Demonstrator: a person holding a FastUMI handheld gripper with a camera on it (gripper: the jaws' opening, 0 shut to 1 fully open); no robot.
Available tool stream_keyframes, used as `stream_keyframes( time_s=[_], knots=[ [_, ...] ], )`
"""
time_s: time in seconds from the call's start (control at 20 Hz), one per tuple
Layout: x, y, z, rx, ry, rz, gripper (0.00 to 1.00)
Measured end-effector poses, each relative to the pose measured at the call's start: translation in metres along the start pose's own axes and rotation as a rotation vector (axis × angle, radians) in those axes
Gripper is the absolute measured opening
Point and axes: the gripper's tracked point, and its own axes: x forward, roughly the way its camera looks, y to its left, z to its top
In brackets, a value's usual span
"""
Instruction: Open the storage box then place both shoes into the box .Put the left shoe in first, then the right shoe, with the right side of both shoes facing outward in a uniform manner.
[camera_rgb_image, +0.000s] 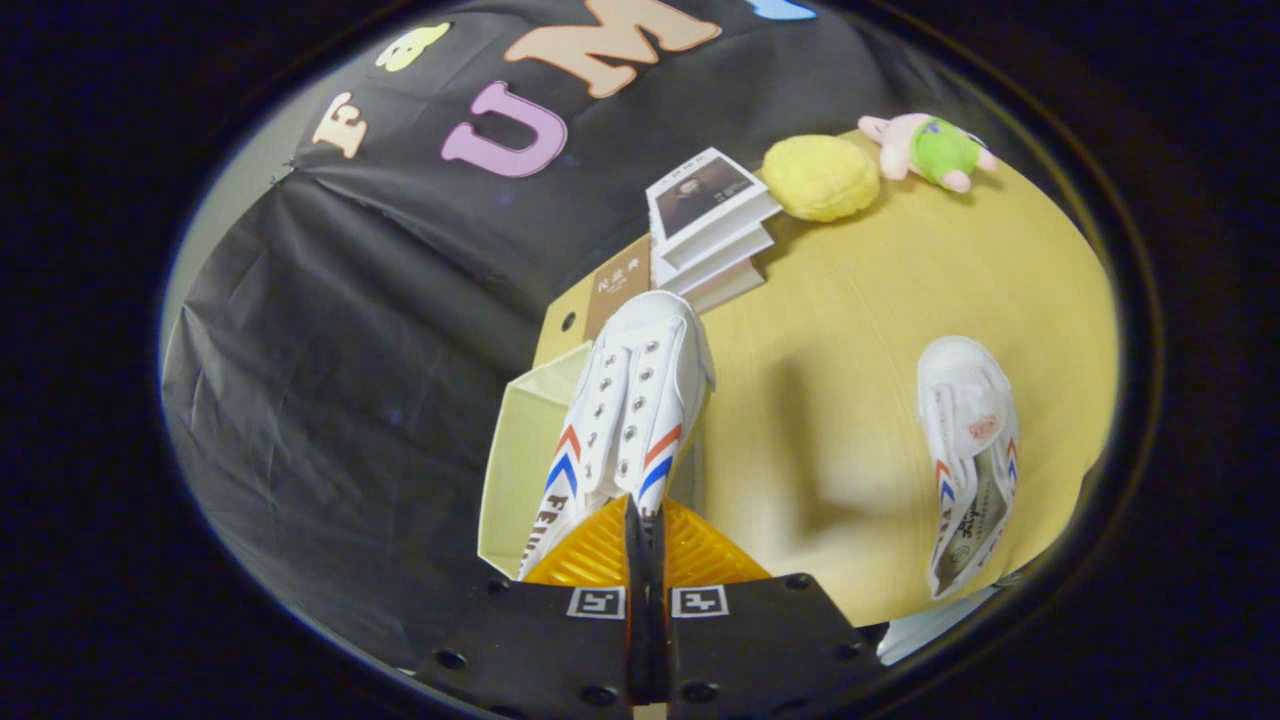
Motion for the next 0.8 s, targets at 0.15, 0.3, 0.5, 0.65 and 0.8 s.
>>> stream_keyframes(
  time_s=[0.15, 0.3, 0.5, 0.65, 0.8],
  knots=[
    [0.002, 0.032, 0.009, -0.035, -0.015, 0.027, 0.03],
    [0.011, 0.062, 0.007, -0.057, -0.004, 0.064, 0.03],
    [0.032, 0.091, -0.012, -0.084, 0.031, 0.079, 0.03],
    [0.053, 0.103, -0.027, -0.104, 0.064, 0.074, 0.03],
    [0.074, 0.11, -0.04, -0.126, 0.087, 0.058, 0.03]
  ],
)
